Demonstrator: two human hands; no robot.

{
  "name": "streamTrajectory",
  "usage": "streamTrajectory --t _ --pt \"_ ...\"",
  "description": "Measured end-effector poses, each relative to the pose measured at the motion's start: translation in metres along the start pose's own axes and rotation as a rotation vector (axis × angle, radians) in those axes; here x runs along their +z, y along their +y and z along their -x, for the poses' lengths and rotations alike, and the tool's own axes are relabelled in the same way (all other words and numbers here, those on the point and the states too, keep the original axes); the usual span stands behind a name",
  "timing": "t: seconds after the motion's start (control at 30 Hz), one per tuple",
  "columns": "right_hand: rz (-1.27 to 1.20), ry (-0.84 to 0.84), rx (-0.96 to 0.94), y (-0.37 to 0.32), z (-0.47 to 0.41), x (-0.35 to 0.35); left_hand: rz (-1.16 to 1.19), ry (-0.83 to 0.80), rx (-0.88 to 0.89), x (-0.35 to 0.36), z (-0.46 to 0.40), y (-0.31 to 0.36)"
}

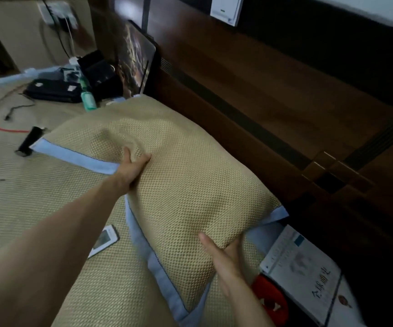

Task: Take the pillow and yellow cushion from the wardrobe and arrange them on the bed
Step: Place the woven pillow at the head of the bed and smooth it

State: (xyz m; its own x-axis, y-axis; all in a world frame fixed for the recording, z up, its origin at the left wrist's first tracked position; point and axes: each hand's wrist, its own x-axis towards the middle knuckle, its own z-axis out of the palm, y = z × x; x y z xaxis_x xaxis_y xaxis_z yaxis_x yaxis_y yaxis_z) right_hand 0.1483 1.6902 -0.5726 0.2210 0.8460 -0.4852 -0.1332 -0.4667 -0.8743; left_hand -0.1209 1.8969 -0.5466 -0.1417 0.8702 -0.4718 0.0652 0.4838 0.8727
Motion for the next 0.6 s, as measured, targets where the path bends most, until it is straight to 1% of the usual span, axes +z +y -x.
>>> streamTrajectory --t 0.03,0.07,0.17,0.2,0.27,0.33,0.4,0.43,0.5,0.53,0.6 --pt "0.013 -0.009 0.017 0.000 0.000 0.002 0.002 -0.023 0.014 -0.002 0.000 0.000" --pt "0.036 -0.008 0.032 0.000 0.003 0.003 -0.010 -0.014 0.019 -0.004 0.003 -0.004" --pt "0.145 0.036 0.097 -0.004 0.016 -0.001 -0.098 0.132 -0.019 0.001 0.023 -0.024" --pt "0.201 0.063 0.108 -0.010 0.022 -0.003 -0.150 0.175 -0.014 0.006 0.034 -0.027" --pt "0.301 0.089 0.098 -0.020 0.031 -0.005 -0.318 0.205 0.010 0.017 0.061 -0.025" --pt "0.425 0.083 0.091 -0.036 0.044 -0.005 -0.532 0.155 0.009 0.028 0.093 -0.021" --pt "0.673 0.098 0.060 -0.057 0.065 -0.007 -0.741 0.076 0.020 0.036 0.132 -0.019" --pt "0.807 0.105 0.008 -0.067 0.076 -0.012 -0.858 0.036 0.030 0.040 0.154 -0.016" --pt "0.950 0.021 -0.098 -0.089 0.104 -0.028 -1.049 0.005 0.063 0.046 0.204 -0.006" --pt "0.982 -0.050 -0.149 -0.100 0.118 -0.040 -1.094 0.024 0.081 0.051 0.232 0.001" --pt "1.046 -0.166 -0.268 -0.124 0.149 -0.067 -1.106 0.081 0.125 0.059 0.293 0.017"
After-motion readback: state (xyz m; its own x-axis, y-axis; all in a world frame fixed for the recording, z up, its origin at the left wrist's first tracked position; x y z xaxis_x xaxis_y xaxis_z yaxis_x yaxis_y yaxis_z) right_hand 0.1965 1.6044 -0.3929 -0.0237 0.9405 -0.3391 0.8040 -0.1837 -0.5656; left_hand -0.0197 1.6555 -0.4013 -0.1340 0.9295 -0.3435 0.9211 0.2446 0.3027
